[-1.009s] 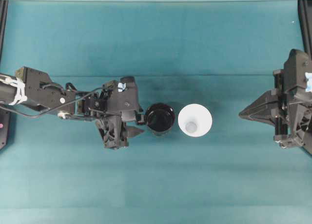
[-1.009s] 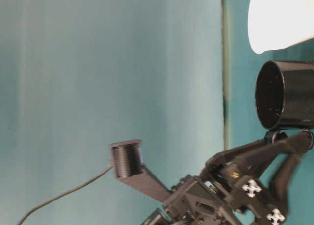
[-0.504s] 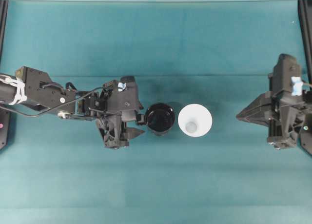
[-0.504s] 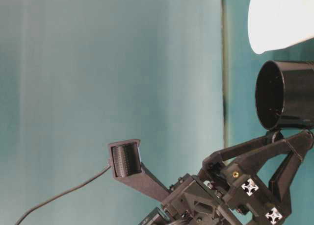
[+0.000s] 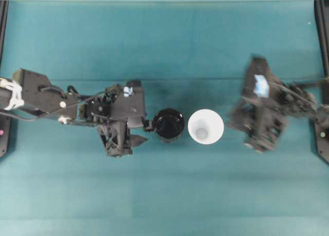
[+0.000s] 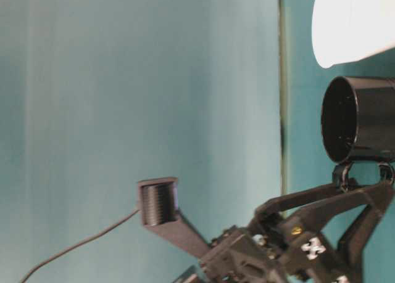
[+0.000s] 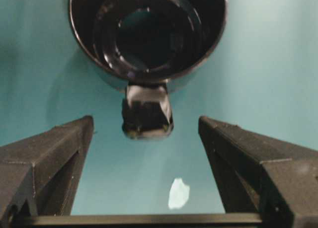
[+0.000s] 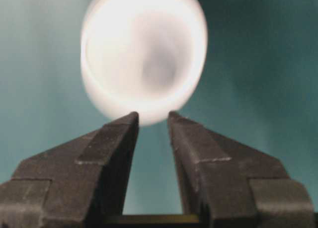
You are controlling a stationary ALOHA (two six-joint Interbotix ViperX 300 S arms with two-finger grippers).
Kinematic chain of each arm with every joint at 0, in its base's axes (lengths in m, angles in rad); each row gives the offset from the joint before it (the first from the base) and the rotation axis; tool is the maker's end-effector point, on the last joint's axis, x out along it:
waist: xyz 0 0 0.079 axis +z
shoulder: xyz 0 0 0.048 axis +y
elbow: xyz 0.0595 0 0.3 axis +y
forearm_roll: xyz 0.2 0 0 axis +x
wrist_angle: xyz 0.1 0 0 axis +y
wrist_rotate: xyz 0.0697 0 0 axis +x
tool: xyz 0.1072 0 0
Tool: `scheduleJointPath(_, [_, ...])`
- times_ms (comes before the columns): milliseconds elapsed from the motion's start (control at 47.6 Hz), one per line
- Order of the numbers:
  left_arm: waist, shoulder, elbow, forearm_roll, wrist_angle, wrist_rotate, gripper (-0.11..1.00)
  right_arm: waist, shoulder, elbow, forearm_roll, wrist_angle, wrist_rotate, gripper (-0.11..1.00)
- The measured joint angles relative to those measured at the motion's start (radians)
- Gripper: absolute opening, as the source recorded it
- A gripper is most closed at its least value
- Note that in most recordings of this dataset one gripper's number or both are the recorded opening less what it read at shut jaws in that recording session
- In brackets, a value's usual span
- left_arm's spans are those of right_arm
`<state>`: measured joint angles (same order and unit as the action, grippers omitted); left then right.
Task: Put a paper cup into the cup holder on your left arm.
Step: 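Release the mug handle and move the right gripper toward the white cup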
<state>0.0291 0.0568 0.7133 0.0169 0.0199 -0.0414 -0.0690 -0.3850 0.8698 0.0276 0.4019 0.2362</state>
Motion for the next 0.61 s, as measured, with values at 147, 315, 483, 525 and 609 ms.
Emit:
scheduleJointPath(147, [0.000,-0.015,0.003,0.000,0.002,-0.002,0.93,-0.060,0.029,-0.034,-0.035,0.081,0.012,0.34])
scheduleJointPath(315, [0.000,-0.020,0.003,0.000,0.003,-0.003,0.93,-0.075,0.005,-0.034,-0.035,0.103,0.021,0.33])
scheduleJointPath(483, [0.000,-0.025,0.003,0.000,0.006,-0.003,0.93,-0.092,-0.043,-0.008,-0.035,0.067,0.021,0.34])
scheduleJointPath(525, [0.000,-0.026,0.005,0.000,0.009,-0.003,0.93,-0.094,-0.052,-0.002,-0.035,0.060,0.021,0.34])
scheduleJointPath(609, [0.000,-0.028,0.005,-0.002,0.025,-0.003,0.93,-0.094,-0.064,0.008,-0.035,0.051,0.021,0.35])
